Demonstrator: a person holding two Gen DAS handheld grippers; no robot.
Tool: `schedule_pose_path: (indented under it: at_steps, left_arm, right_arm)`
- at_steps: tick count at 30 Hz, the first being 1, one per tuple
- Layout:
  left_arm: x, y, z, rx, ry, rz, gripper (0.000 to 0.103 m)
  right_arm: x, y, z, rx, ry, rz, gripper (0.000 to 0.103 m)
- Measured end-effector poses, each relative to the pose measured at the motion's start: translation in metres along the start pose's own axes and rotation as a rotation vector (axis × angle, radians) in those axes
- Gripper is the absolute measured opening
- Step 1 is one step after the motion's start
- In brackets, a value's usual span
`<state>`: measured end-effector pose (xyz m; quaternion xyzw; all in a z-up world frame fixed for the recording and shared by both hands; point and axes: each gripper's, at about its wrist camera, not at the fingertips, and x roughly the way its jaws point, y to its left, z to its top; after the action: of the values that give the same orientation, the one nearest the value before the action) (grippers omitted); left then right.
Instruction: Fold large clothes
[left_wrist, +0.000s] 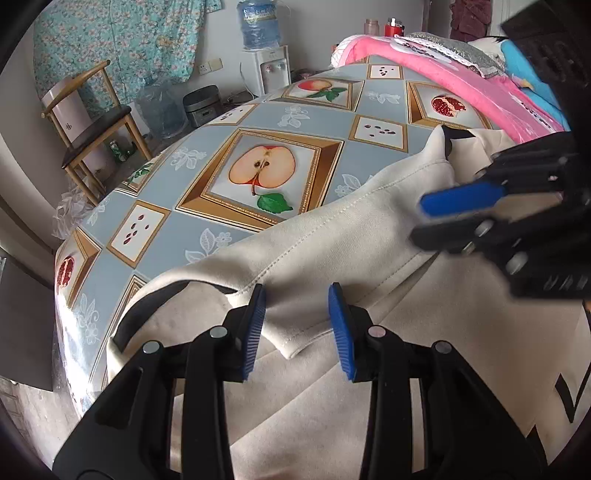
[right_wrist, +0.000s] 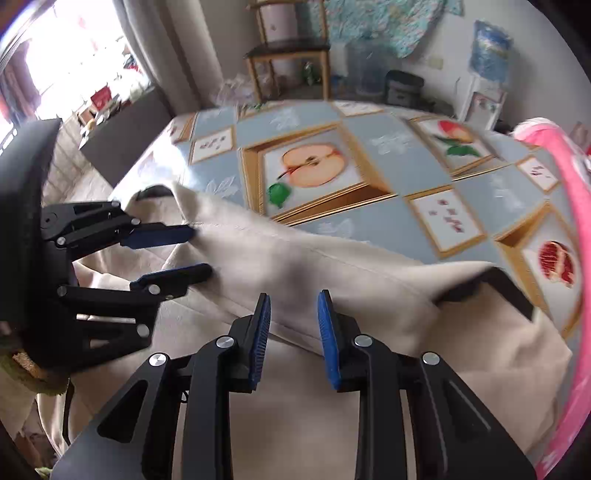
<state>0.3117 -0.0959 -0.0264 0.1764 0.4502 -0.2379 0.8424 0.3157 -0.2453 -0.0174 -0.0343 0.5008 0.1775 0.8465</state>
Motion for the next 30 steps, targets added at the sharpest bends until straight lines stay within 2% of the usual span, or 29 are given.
schedule_pose_path:
  at_steps: [2, 4, 5, 8, 9, 13, 16, 18, 23, 27, 30]
  left_arm:
    - [0.000, 0.003, -0.003, -0.015, 0.003, -0.005, 0.035]
    - [0.002, 0.006, -0.004, -0.044, 0.005, -0.017, 0.035]
    - [0.003, 0.006, -0.004, -0.058, 0.006, -0.019, 0.035]
    - [0.000, 0.006, -0.002, -0.088, 0.025, -0.006, 0.035]
    - [-0.003, 0.007, -0.002, -0.092, 0.027, 0.004, 0.036]
    - [-0.049, 0.019, -0.012, -0.159, -0.009, 0.022, 0.043]
    - [-0.097, 0.030, -0.036, -0.237, -0.043, 0.009, 0.048]
    - [-0.136, 0.033, -0.064, -0.279, -0.072, 0.030, 0.054]
    - [-0.212, 0.029, -0.157, -0.425, -0.132, 0.042, 0.056]
    - [-0.246, 0.012, -0.244, -0.542, -0.145, 0.063, 0.057]
    - [-0.257, -0.009, -0.302, -0.598, -0.147, 0.045, 0.057]
  right_arm:
    - [0.001, -0.016, -0.006, 0.033, -0.003, -0.060, 0.026]
    - [0.013, -0.036, -0.015, 0.108, 0.051, -0.091, 0.026]
    - [0.015, -0.044, -0.019, 0.144, 0.031, -0.054, 0.026]
    - [0.006, -0.050, -0.020, 0.205, 0.042, -0.018, 0.028]
    - [-0.002, -0.051, -0.020, 0.224, 0.035, 0.002, 0.032]
    - [-0.053, -0.048, -0.036, 0.239, -0.048, 0.041, 0.069]
    - [-0.097, -0.047, -0.064, 0.226, -0.095, 0.054, 0.078]
    - [-0.124, -0.045, -0.090, 0.227, -0.114, 0.055, 0.080]
    - [-0.161, -0.036, -0.174, 0.267, -0.127, 0.061, 0.081]
    - [-0.165, -0.014, -0.238, 0.283, -0.085, 0.031, 0.081]
    - [-0.161, -0.001, -0.267, 0.302, -0.070, 0.048, 0.081]
